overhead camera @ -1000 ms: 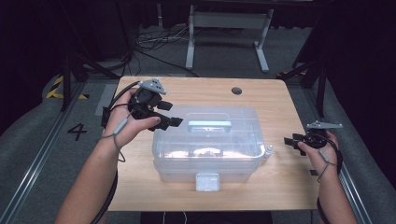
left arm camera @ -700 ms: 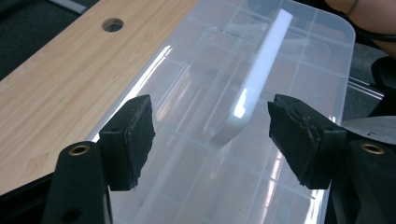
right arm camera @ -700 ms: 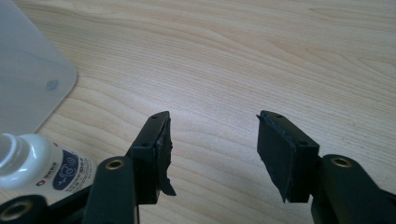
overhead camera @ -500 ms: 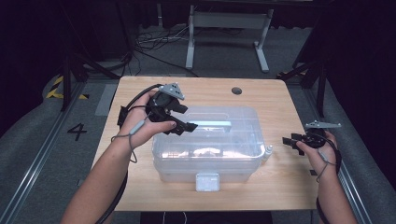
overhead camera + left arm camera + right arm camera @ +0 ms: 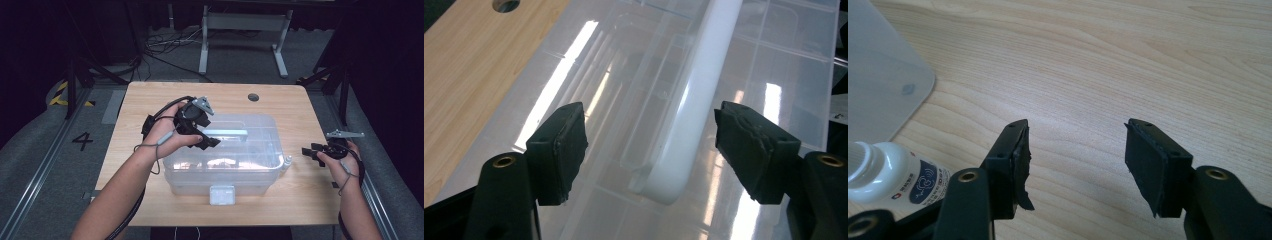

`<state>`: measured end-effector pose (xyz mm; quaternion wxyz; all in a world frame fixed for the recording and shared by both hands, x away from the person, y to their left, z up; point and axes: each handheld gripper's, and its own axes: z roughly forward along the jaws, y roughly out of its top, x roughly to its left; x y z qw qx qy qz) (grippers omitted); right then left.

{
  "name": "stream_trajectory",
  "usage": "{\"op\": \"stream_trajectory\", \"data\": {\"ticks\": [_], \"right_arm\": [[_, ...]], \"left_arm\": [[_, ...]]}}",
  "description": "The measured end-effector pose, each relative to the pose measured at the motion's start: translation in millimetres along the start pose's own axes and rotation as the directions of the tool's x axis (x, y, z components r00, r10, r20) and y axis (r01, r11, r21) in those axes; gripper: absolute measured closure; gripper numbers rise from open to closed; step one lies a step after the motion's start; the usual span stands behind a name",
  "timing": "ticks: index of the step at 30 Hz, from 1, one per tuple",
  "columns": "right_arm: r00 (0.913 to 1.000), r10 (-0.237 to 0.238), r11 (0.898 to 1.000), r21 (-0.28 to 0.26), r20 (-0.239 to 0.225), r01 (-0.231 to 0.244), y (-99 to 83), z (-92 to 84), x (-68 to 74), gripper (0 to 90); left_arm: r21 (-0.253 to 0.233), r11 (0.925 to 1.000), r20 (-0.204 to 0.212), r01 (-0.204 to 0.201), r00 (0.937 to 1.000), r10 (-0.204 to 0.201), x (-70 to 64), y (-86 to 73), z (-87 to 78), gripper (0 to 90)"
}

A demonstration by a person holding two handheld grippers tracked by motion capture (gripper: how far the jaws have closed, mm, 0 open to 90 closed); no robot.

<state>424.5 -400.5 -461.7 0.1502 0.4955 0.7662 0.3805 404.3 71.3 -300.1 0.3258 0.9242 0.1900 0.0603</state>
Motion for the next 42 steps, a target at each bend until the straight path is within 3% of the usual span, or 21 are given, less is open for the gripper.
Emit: {"op": "stream_trajectory", "data": {"ticks": [6,11,17,27,34,42], "right_arm": [[1.0,0.001,1.0,0.003,-0.001,-0.001,-1.4,-0.2,0.3,44.6],[1.0,0.001,1.0,-0.001,0.001,-0.001,-3.8,-3.0,-0.8,44.7],[0.9998,0.017,1.0,-0.002,0.012,-0.017,-8.2,-8.5,-4.2,44.9],[0.9996,0.018,1.0,-0.016,0.02,-0.017,-12.4,-15.6,-4.6,46.4],[0.9998,-0.022,1.0,-0.002,0.003,0.022,-13.4,-26.9,-0.9,60.1],[0.9989,-0.041,0.999,-0.025,-0.025,0.04,-12.1,-41.2,6.9,67.2]], "left_arm": [[0.012,0.9998,-0.01,-0.013,0.9999,0.013,-0.3,2.7,9.3,33.1],[0.015,0.9994,0.007,-0.033,0.9994,0.033,-0.5,5.4,12.9,42.4],[0.008,0.9959,0.021,-0.09,0.9957,0.09,-6.7,8.9,10.8,73.1],[0.031,0.9917,0.001,-0.125,0.9922,0.125,-9.4,12.9,9.0,75.1],[0.049,0.993,-0.006,-0.107,0.9941,0.108,-7.2,17.9,7.3,74.6],[0.062,0.9906,-0.03,-0.122,0.9919,0.124,-2.7,26.2,2.8,74.1]]}}
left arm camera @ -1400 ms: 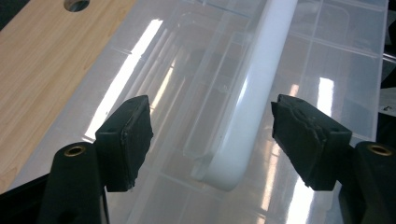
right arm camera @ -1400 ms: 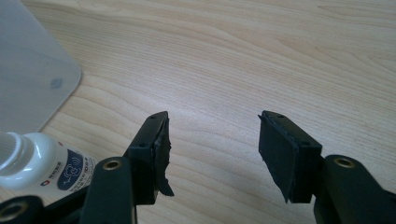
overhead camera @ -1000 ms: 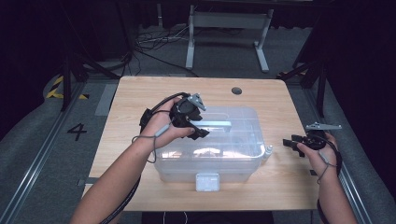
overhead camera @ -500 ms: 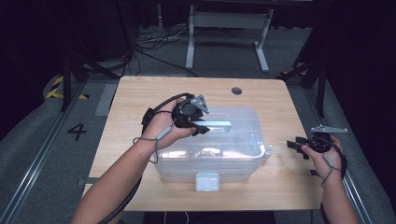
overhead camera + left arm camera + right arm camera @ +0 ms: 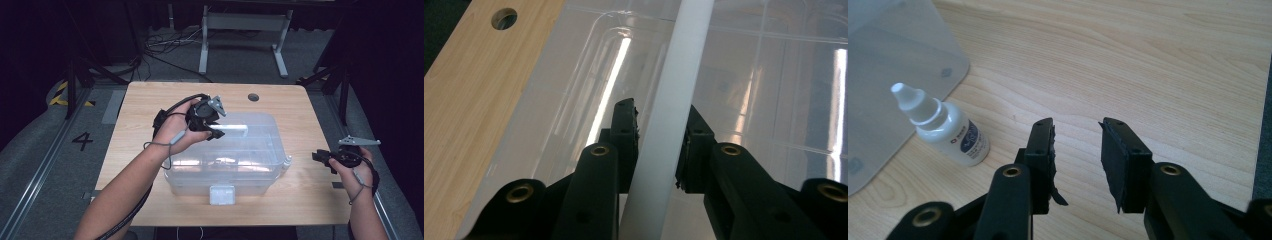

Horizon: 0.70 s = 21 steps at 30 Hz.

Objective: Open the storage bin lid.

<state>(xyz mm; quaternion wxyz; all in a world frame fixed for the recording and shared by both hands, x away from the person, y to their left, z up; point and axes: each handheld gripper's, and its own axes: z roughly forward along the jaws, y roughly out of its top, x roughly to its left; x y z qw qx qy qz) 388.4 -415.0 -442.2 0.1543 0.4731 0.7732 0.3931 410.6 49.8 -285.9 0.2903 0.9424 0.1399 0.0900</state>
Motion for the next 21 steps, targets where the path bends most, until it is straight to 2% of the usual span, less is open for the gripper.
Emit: {"op": "stream_trajectory", "data": {"ticks": [12,16,21], "right_arm": [[0.9995,-0.032,0.999,-0.026,-0.008,0.032,3.6,-15.2,11.4,72.0],[0.9984,-0.045,0.998,-0.041,-0.033,0.044,7.1,-19.5,17.4,75.2],[0.996,-0.075,0.996,-0.053,-0.05,0.072,13.3,-22.7,26.1,78.0]], "left_arm": [[0.01,0.9999,-0.026,-0.005,0.9997,0.005,8.9,8.9,-5.2,73.0],[-0.002,1.0,-0.035,-0.004,0.9994,0.004,13.1,12.2,-9.4,72.3],[0.012,0.9999,-0.027,0.009,0.9996,-0.009,16.5,16.0,-11.6,71.8]]}}
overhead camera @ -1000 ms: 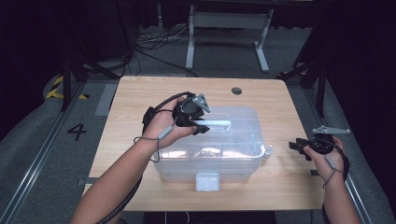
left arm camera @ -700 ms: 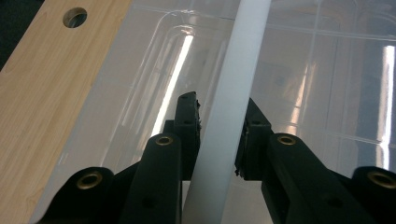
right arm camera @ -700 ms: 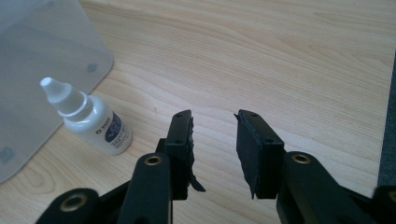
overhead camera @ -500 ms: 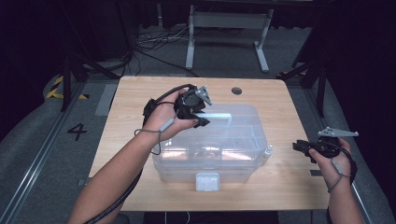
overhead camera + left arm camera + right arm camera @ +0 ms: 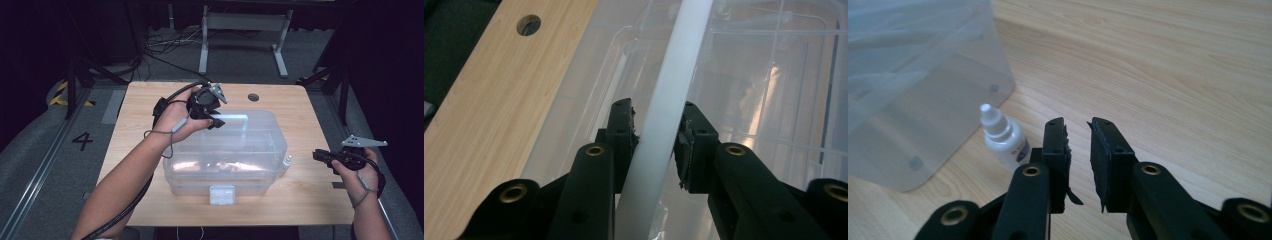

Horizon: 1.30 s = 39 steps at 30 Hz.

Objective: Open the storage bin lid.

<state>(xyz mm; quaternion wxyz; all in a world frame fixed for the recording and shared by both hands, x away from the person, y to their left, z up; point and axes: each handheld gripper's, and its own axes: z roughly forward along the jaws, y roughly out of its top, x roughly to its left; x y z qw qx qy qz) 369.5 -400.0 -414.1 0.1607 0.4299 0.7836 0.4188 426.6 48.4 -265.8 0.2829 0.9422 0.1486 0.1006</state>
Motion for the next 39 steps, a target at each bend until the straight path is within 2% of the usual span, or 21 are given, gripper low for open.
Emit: {"op": "stream_trajectory", "data": {"ticks": [5,7,8,10,11,17,19,20,24,25,26,27,30,36,39], "right_arm": [[0.9969,-0.063,0.998,-0.018,-0.048,0.062,11.0,-2.9,15.6,83.4],[0.993,-0.093,0.995,-0.032,-0.072,0.091,15.4,-4.1,22.7,83.9],[0.993,-0.093,0.995,-0.032,-0.072,0.091,15.4,-4.1,22.7,83.9],[0.9863,-0.128,0.991,-0.048,-0.104,0.123,21.1,-6.5,33.2,84.9],[0.9863,-0.128,0.991,-0.048,-0.104,0.123,21.1,-6.5,33.2,84.9],[0.966,-0.206,0.977,-0.094,-0.156,0.193,31.4,-11.0,54.8,85.9],[0.9543,-0.235,0.97,-0.108,-0.184,0.218,34.2,-11.1,62.4,87.3],[0.9543,-0.235,0.97,-0.108,-0.184,0.218,34.2,-11.1,62.4,87.3],[0.9155,-0.281,0.958,-0.133,-0.288,0.252,37.8,-6.4,77.4,90.0],[0.9041,-0.278,0.959,-0.141,-0.325,0.244,38.1,-4.6,80.2,90.0],[0.8867,-0.277,0.959,-0.155,-0.37,0.236,38.8,-2.1,84.1,90.0],[0.8752,-0.282,0.959,-0.155,-0.393,0.239,39.5,-0.3,87.4,90.0],[0.8612,-0.29,0.957,-0.146,-0.417,0.252,40.0,6.1,94.8,90.0],[0.8524,-0.295,0.955,-0.156,-0.431,0.252,37.6,15.7,98.0,90.0],[0.8458,-0.292,0.955,-0.178,-0.447,0.235,37.8,16.5,98.3,90.0]], "left_arm": [[-0.011,0.9998,0.003,0.019,0.9998,-0.019,4.4,0.8,-0.4,71.4],[-0.013,0.9996,0.001,0.026,0.9997,-0.026,6.7,1.9,-0.5,71.2],[-0.013,0.9996,0.001,0.026,0.9997,-0.026,6.7,1.9,-0.5,71.0],[-0.01,0.9994,0.002,0.033,0.9995,-0.033,9.2,3.3,-0.7,70.8],[-0.011,0.9993,0.001,0.035,0.9994,-0.035,11.4,4.3,-0.8,70.8],[-0.006,0.9985,0.011,0.055,0.9984,-0.055,20.8,8.7,-0.8,70.2],[-0.005,0.9984,0.01,0.057,0.9983,-0.057,22.3,9.2,-0.8,70.1],[-0.003,0.9983,0.016,0.058,0.9982,-0.058,23.2,9.6,-0.8,70.1],[0.003,0.9977,0.021,0.068,0.9975,-0.068,24.9,10.7,-0.9,70.1],[0.002,0.9979,0.02,0.065,0.9977,-0.065,25.6,10.8,-0.9,70.1],[0.003,0.9978,0.02,0.065,0.9976,-0.066,25.9,11.0,-1.0,70.1],[0.002,0.9978,0.021,0.066,0.9976,-0.066,26.2,11.0,-0.9,70.0],[0.005,0.9977,0.024,0.068,0.9974,-0.068,26.7,11.5,-0.9,70.0],[0.007,0.9978,0.031,0.066,0.9973,-0.067,27.5,11.7,-0.9,70.1],[0.007,0.9978,0.032,0.066,0.9973,-0.066,27.1,11.3,-1.0,70.2]]}}
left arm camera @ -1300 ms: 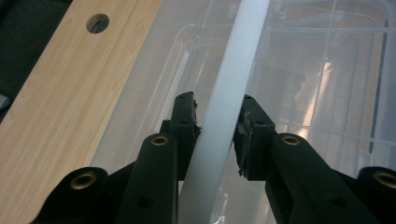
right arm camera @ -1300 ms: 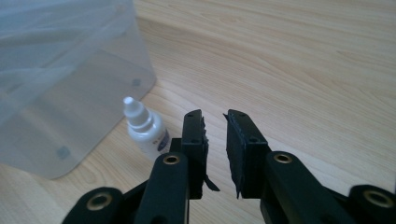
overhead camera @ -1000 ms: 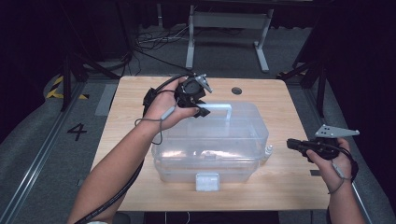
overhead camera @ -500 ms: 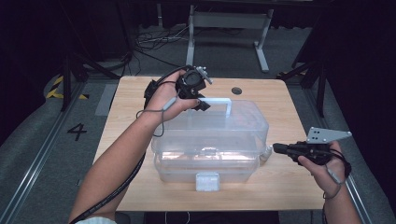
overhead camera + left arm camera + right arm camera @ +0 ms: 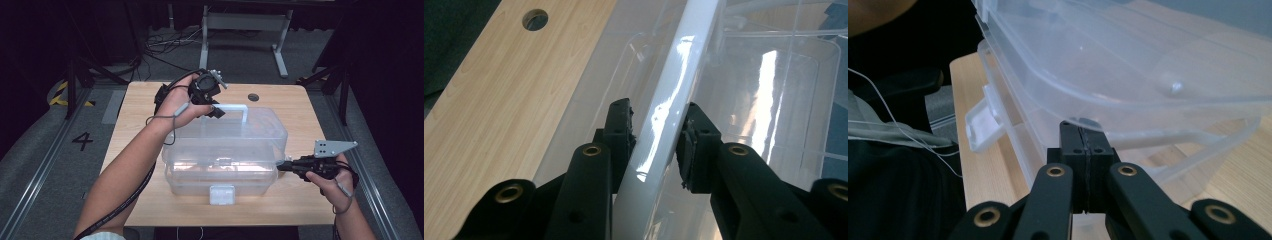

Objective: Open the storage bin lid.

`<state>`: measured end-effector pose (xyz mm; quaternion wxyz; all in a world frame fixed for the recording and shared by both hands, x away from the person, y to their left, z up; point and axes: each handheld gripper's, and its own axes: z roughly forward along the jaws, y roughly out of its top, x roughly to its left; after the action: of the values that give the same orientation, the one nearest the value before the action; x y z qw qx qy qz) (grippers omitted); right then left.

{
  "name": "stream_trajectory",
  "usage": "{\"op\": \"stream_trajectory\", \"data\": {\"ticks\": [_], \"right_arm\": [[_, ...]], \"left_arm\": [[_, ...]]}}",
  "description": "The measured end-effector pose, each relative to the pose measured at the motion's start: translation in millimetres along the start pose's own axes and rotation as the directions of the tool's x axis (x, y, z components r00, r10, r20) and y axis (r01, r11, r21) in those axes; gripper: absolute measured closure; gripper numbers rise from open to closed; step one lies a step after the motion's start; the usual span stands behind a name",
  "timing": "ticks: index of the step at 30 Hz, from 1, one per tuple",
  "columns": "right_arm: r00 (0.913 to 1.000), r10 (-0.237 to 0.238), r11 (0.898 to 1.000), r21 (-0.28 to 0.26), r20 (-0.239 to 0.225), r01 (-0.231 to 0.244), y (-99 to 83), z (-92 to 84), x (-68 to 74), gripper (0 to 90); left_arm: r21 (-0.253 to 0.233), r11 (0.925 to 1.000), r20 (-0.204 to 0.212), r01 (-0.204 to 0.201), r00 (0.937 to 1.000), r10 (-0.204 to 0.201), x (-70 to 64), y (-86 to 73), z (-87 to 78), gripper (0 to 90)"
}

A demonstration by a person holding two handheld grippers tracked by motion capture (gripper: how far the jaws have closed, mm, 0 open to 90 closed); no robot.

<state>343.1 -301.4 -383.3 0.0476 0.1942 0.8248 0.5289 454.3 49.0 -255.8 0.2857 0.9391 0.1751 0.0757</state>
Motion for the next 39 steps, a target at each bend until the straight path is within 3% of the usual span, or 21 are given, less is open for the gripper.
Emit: {"op": "stream_trajectory", "data": {"ticks": [17,19,23,26,27,29,32,39], "right_arm": [[1.0,0.001,1.0,-0.016,-0.001,-0.001,-0.2,-0.6,0.3,90.0],[0.9999,-0.005,1.0,-0.023,0.009,0.005,0.2,-0.7,0.9,90.0],[0.9999,-0.004,0.999,-0.033,0.01,0.004,2.1,-2.1,1.1,90.0],[0.9999,-0.007,0.999,-0.038,0.01,0.008,3.9,-1.9,0.3,90.0],[0.9999,-0.01,0.999,-0.04,0.01,0.01,4.5,-1.8,-0.1,90.0],[0.9999,-0.011,0.999,-0.042,0.009,0.011,6.0,-1.4,-0.9,90.0],[0.9998,-0.016,0.999,-0.047,0.014,0.017,9.6,-0.9,-2.5,90.0],[0.9994,-0.019,0.998,-0.061,0.029,0.021,18.8,-3.0,-5.3,90.0]], "left_arm": [[-0.002,1.0,-0.001,0.004,1.0,-0.004,-0.6,-0.1,-0.4,70.1],[-0.05,0.9987,-0.016,0.013,0.9998,-0.014,-0.5,-1.1,-2.7,63.4],[-0.091,0.9958,-0.039,0.016,0.9991,-0.019,-2.9,-3.2,-14.2,44.0],[-0.13,0.9911,-0.046,0.029,0.9983,-0.036,-6.8,-6.4,-27.1,41.3],[-0.156,0.9871,-0.078,0.035,0.9958,-0.048,-9.6,-9.4,-37.7,41.1],[-0.17,0.9846,-0.089,0.04,0.9945,-0.056,-11.1,-11.2,-43.4,41.7],[-0.211,0.976,-0.094,0.052,0.9929,-0.074,-17.4,-19.1,-62.0,47.7],[-0.257,0.9649,-0.079,0.056,0.9937,-0.079,-32.6,-36.2,-85.7,87.7]]}}
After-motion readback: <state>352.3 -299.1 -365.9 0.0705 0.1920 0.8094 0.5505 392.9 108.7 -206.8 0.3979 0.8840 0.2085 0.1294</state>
